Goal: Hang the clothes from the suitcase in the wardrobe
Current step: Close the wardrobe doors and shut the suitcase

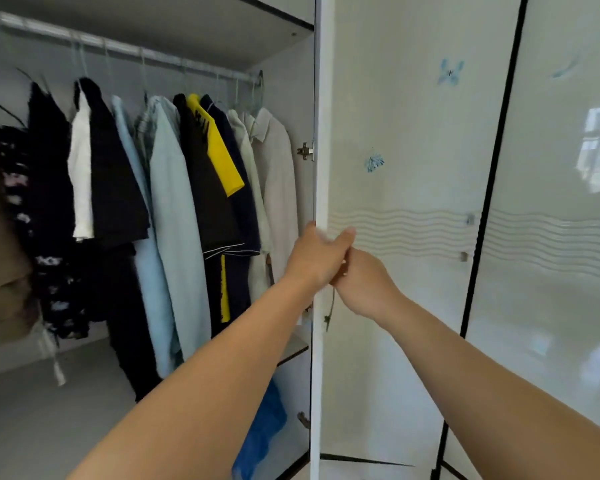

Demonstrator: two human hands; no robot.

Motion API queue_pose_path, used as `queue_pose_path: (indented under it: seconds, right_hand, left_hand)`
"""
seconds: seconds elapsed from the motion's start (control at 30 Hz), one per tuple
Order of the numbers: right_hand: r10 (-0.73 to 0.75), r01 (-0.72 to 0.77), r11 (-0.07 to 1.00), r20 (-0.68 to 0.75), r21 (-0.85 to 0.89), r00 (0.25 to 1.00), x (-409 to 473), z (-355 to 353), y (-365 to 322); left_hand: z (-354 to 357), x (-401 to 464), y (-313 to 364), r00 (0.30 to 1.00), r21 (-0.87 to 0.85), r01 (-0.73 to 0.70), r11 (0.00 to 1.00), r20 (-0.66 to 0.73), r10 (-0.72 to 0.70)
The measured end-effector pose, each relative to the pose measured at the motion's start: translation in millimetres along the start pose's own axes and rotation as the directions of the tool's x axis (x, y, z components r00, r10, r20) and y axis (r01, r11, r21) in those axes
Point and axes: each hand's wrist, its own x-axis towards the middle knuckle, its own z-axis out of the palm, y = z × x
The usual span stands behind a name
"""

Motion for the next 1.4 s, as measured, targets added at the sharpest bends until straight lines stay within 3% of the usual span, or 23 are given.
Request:
queue_pose_path:
  seconds: [0.07,0.13,0.4,0.57,0.77,1.07,1.2,1.23,1.33,1.4]
  right_hand:
    - [-0.012,0.007,1.0,0.191,0.023,0.981,-8.7,3.9,-14.2]
    - [-0.018,0.004,0.999,0.27,0.052,0.963,-14.5,9.4,-25.1]
    - [-0.063,0.049,0.997,0.265,0.06,0.962,-32.3,11.5,-80.1]
    - [-0.06,0.049,0.997,0.228,0.054,0.972,-45.6,15.5,-129.6]
    - [-0.115,0.089,0.985,0.175,0.15,0.978,-70.6,33.2,-215.4]
    - [-0.232,0.21,0.939,0.049,0.273,0.971,-133.5,41.5,-329.9]
    - [-0.256,0.25,0.915,-0.022,0.317,0.966,-159.8,26.5,-372.3]
    - [-0.264,0.266,0.909,-0.049,0.321,0.963,-166.6,22.6,-383.8]
    - [-0.305,0.344,0.892,-0.17,0.294,0.937,-180.1,17.3,-416.0]
    - [-0.328,0.387,0.883,-0.241,0.266,0.913,-186.4,17.6,-434.4]
  left_hand:
    - [-18.4,-14.3,-4.7,0.996,-0.053,0.076,0.996,-0.051,-0.079]
    - [-37.7,-23.8,-9.6,0.988,-0.058,0.135,0.989,-0.066,-0.139]
    - [-106.7,-68.5,-11.9,0.986,-0.044,0.169,0.985,0.005,-0.169]
    - [-154.2,-97.7,0.8,0.964,0.158,0.132,0.979,-0.248,-0.09]
    - [-241.9,-159.1,14.6,0.843,0.332,0.099,0.938,-0.529,0.098]
    - [-310.3,-245.6,51.8,0.718,0.479,-0.007,0.878,-0.608,0.338]
    - [-330.0,-288.2,89.0,0.559,0.638,-0.073,0.766,-0.61,0.562]
    - [-336.0,-300.9,97.3,0.47,0.703,-0.09,0.706,-0.595,0.652]
    - [-355.1,-330.9,114.1,0.064,0.889,0.032,0.456,-0.457,0.887]
    - [-367.2,-346.3,128.5,-0.099,0.874,0.191,0.446,-0.435,0.895]
